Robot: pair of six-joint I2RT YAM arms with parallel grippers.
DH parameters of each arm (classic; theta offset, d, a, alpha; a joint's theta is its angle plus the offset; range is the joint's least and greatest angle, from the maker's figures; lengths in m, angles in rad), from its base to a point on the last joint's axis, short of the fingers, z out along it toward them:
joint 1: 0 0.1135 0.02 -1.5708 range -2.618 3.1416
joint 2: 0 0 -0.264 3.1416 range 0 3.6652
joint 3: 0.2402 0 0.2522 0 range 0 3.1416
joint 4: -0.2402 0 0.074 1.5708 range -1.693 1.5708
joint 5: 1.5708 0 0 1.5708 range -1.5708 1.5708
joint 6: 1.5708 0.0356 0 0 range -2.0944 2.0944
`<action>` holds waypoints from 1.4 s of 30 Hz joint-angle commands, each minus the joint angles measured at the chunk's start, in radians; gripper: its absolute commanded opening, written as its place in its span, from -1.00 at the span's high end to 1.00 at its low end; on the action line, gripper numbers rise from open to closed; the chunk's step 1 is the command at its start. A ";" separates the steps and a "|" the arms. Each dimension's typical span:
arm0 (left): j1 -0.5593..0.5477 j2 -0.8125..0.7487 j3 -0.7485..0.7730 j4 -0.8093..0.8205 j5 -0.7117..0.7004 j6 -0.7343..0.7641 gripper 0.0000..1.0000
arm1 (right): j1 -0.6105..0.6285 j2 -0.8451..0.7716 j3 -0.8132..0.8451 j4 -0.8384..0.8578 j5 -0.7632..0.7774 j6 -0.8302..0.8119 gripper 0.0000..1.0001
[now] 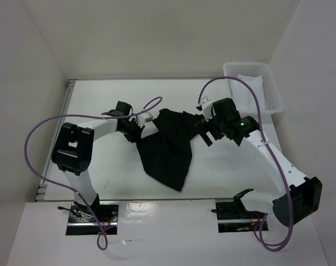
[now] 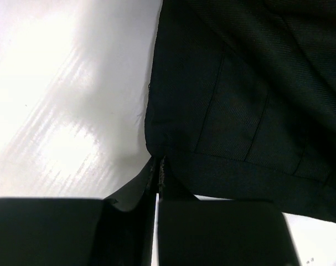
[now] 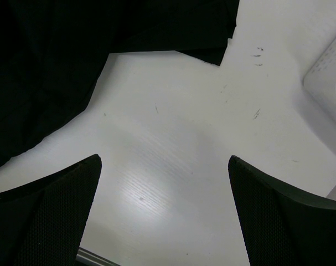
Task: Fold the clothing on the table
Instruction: Flatten the skirt out
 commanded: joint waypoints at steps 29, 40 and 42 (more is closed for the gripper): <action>0.320 -0.106 0.026 -0.110 -0.157 -0.258 1.00 | 0.646 0.473 0.192 0.072 0.102 -0.021 -0.88; 0.339 -0.086 0.026 -0.138 -0.197 -0.298 1.00 | 0.785 0.494 0.218 0.197 0.094 -0.060 -0.88; 0.339 -0.086 0.026 -0.149 -0.197 -0.310 1.00 | 0.805 0.505 0.204 0.224 0.094 -0.046 -0.88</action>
